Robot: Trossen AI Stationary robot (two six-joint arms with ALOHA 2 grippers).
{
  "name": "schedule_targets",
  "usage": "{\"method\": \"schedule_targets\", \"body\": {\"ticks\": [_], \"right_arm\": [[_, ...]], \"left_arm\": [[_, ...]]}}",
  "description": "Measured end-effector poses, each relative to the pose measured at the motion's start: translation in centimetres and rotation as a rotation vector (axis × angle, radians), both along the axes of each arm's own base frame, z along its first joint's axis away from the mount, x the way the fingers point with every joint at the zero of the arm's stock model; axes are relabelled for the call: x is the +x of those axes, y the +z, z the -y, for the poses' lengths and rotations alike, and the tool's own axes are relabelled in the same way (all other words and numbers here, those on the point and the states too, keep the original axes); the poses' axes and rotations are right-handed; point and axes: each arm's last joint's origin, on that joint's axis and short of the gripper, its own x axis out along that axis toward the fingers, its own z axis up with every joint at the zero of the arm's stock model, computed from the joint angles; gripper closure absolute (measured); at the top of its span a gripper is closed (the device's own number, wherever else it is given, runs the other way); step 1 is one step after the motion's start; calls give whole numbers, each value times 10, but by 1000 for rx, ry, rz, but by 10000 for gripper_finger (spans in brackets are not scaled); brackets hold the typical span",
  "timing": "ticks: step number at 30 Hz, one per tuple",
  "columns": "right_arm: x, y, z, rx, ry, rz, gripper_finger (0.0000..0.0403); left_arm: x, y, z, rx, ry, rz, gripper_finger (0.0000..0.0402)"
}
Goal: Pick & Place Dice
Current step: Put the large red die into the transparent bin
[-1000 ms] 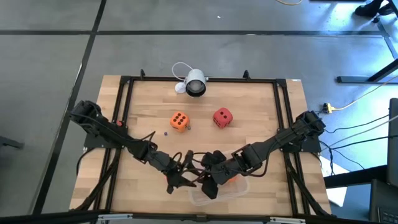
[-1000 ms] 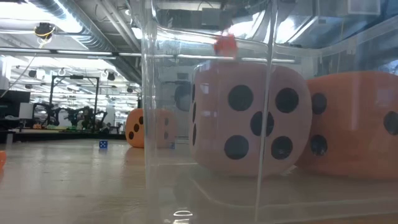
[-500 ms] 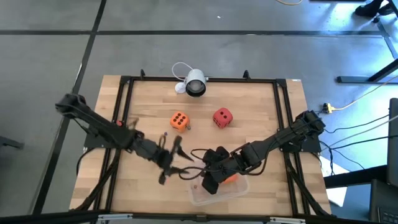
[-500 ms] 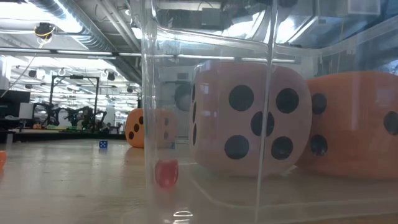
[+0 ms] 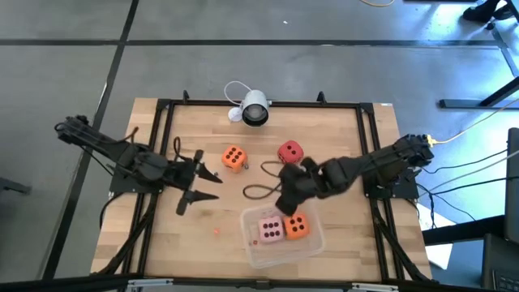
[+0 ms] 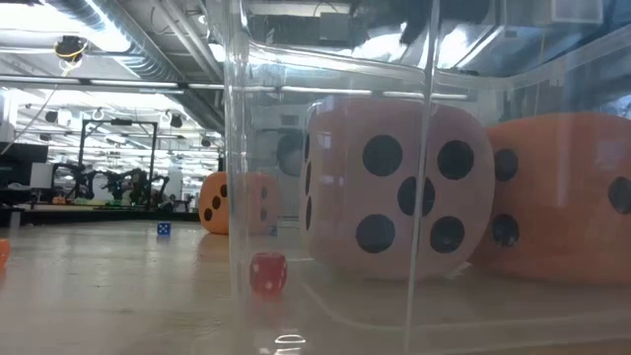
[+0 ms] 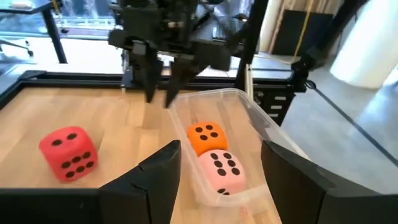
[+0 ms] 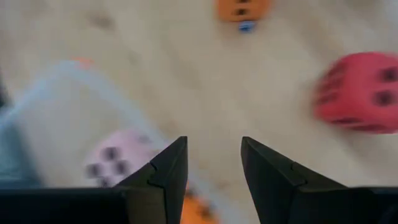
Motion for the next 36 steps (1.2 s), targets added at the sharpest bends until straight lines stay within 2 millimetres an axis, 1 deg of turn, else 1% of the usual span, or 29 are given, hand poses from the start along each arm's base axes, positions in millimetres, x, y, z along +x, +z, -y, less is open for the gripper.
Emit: {"method": "schedule_targets", "body": {"ticks": [2,4,7,10,13,15,18,21,23,27,29,32,36], "right_arm": [[1,-1,16,-53,3,-50,252],[5,-2,34,-69,-4,-69,252],[12,-2,66,-27,-88,-82,252],[15,-2,95,-19,-184,-79,252],[16,-2,117,-13,-252,-75,252],[17,-2,127,-10,-284,-67,252],[20,-6,137,-1,-304,-67,247],[27,-16,144,39,-282,-99,226],[34,-28,148,58,-255,-141,207],[45,-49,151,44,-221,-203,168],[49,-60,152,42,-222,-240,156],[53,-73,156,45,-231,-291,150],[55,-87,161,87,-236,-353,149]], "left_arm": [[-3,1,-2,-4,12,3,187],[-4,2,-2,-3,25,10,187],[-3,2,-3,3,50,10,187],[0,-1,-2,10,60,-2,187],[3,-3,0,17,61,-15,187],[6,-5,0,23,61,-29,187],[8,-9,1,29,72,-53,187],[9,-10,1,6,95,-69,187],[9,-10,1,-25,103,-69,187],[-2,-3,-1,-125,108,-38,187],[-8,0,-1,-160,106,-26,187],[-15,3,-1,-165,101,-7,187],[-21,2,-1,-158,142,-19,187]]}}
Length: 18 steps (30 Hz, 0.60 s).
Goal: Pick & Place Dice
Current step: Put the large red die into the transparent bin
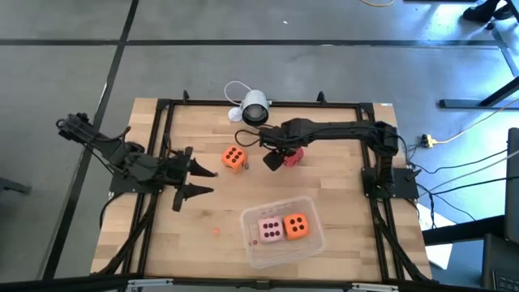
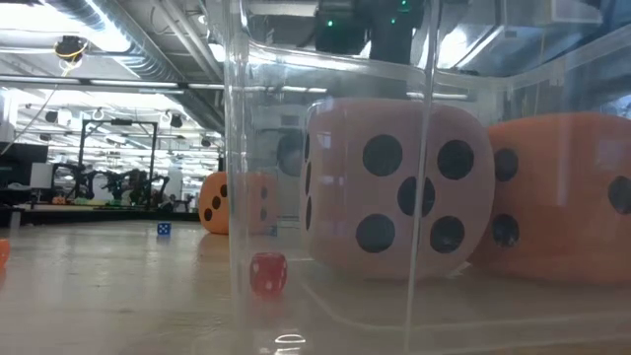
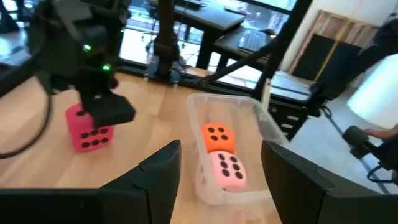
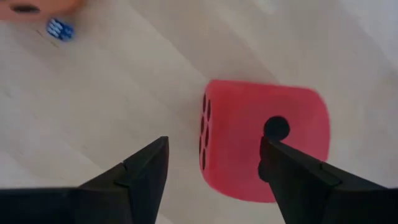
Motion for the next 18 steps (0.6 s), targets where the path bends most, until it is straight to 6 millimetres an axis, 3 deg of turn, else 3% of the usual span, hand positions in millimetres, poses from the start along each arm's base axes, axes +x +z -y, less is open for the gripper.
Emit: {"method": "schedule_targets", "body": {"ticks": [8,18], "right_arm": [[-4,-20,14,25,-39,-148,161],[-2,-36,30,103,-80,-179,165]], "left_arm": [[-2,-2,1,8,9,-19,187],[-2,-2,1,24,5,-19,187]]}}
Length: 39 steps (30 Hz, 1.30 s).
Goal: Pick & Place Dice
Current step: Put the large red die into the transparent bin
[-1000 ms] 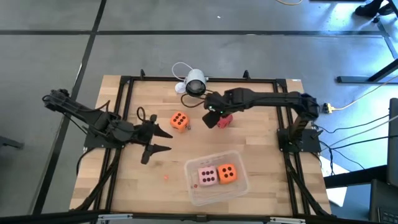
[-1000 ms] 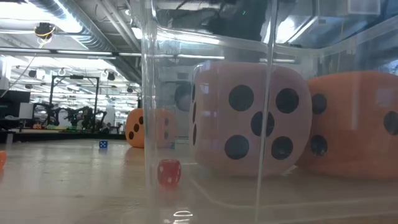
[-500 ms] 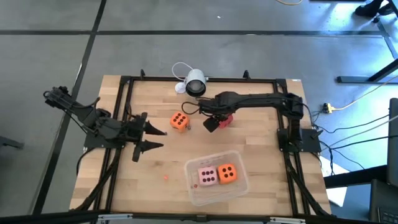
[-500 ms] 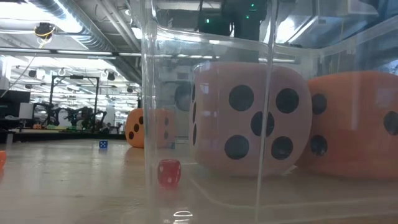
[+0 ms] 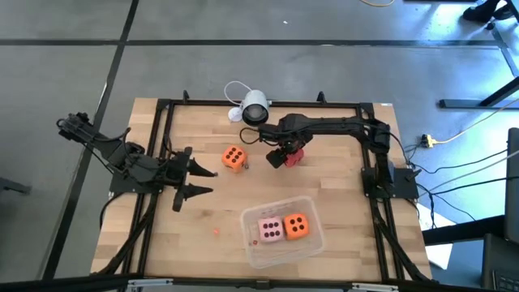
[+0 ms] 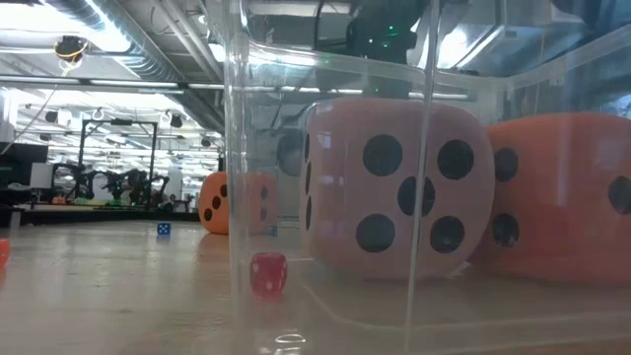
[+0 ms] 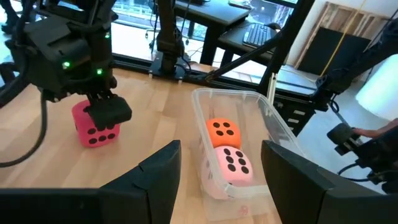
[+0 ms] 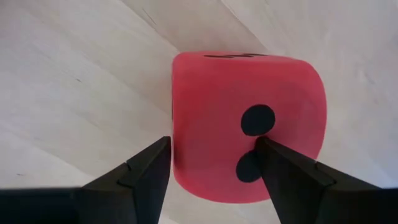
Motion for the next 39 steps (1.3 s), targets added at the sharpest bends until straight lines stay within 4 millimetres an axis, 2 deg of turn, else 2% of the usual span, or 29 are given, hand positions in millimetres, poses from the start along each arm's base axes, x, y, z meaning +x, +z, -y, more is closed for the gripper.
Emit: {"method": "schedule_targets", "body": {"ticks": [7,13,18,25,30,39], "right_arm": [[-1,-1,6,20,-23,7,167],[-1,2,5,21,-44,18,188],[4,20,5,-21,-20,58,198],[19,57,7,-62,-5,193,190],[16,65,7,-20,-10,180,190],[10,65,19,33,-62,167,191]], "left_arm": [[0,-2,0,8,0,-15,187],[0,-2,0,2,3,-19,187],[0,-2,0,2,3,-19,187],[0,-2,0,-5,4,-20,187],[-1,-3,0,-3,3,-26,187],[-1,-5,0,5,0,-47,187]]}}
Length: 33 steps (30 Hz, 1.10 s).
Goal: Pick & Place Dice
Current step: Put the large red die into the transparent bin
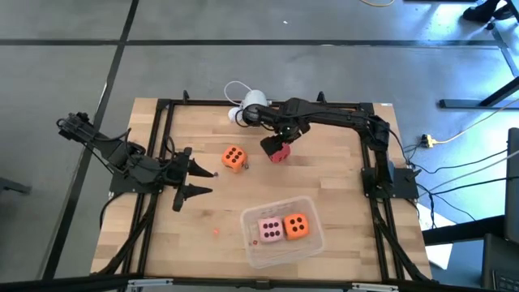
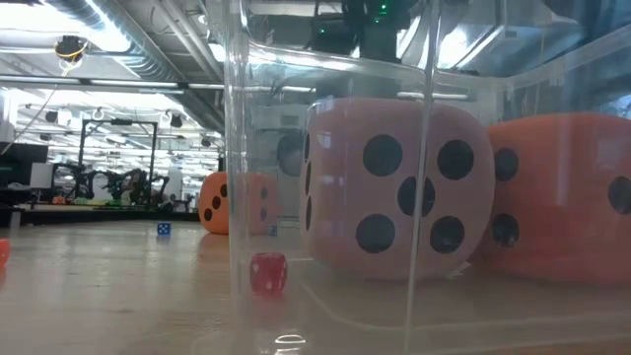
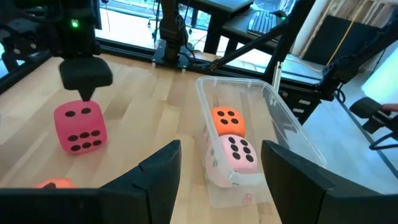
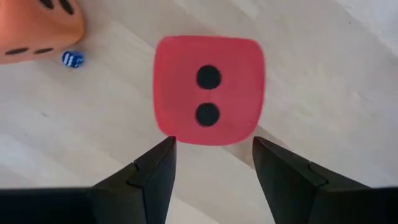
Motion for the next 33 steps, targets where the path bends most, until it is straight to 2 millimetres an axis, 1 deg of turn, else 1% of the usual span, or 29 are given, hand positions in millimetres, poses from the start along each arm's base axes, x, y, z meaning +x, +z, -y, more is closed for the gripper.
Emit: {"method": "schedule_targets", "body": {"ticks": [4,7,9,13,17,21,24,28,31,33], "right_arm": [[-5,1,5,48,-11,-18,189],[-10,2,5,74,-12,-51,180],[-15,7,4,64,-13,-77,172],[-27,29,-1,35,-27,-38,159],[-43,61,-15,-2,-61,40,156],[-66,90,-31,-51,-127,115,158],[-89,101,-41,-58,-182,144,158],[-126,105,-53,-35,-264,163,158],[-156,102,-60,-24,-316,178,158],[-173,97,-63,-19,-337,219,158]], "left_arm": [[0,0,0,-5,-14,-3,187],[0,-1,0,-7,-15,-9,187],[0,-1,0,-6,-14,-18,187],[-1,-3,0,-2,-13,-28,187],[-1,-2,0,-3,-14,-24,187],[-1,-2,0,-3,-11,-21,187],[-1,-2,0,-2,-8,-20,187],[-1,-2,0,1,7,-18,187],[-1,-2,-1,1,26,-14,187],[0,-1,-1,2,40,-10,187]]}}
